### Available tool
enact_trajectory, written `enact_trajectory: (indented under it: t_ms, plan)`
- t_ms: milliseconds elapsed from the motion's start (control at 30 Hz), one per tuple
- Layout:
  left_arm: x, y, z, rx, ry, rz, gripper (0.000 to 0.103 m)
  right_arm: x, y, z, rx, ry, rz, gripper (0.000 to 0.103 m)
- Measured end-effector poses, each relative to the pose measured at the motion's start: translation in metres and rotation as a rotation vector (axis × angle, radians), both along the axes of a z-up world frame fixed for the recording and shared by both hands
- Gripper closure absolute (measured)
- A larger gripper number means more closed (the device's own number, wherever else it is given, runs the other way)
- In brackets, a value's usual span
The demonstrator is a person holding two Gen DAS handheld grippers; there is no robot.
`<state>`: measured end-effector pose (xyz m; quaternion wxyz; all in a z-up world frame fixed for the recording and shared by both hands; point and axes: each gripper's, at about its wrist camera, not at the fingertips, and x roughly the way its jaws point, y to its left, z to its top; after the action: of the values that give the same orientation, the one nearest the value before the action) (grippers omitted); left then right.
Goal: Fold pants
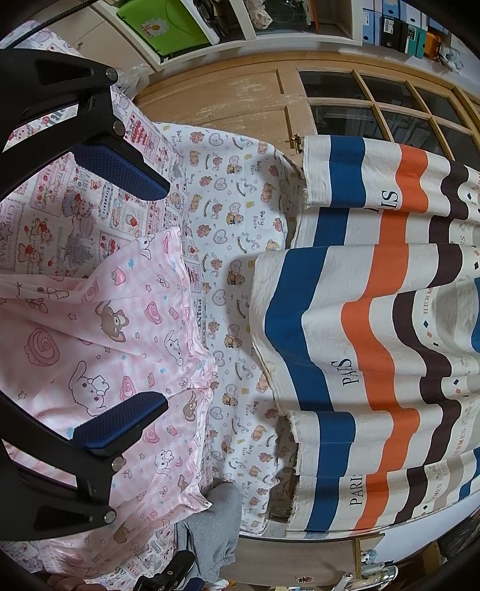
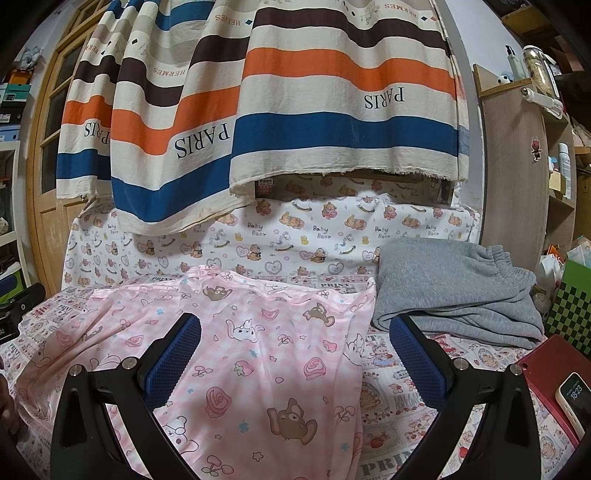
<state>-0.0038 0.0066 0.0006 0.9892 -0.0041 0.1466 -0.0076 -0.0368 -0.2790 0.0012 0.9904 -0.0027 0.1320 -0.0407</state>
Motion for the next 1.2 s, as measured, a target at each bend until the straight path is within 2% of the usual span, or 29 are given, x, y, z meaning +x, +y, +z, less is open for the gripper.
enact_trajectory:
  t_ms: [1200]
  plan:
    - [0.0005, -0.0029, 0.0005, 0.003, 0.004, -0.004, 0.000, -0.0006, 0.0000, -0.0003, 0.000, 0.001, 0.002, 0.000]
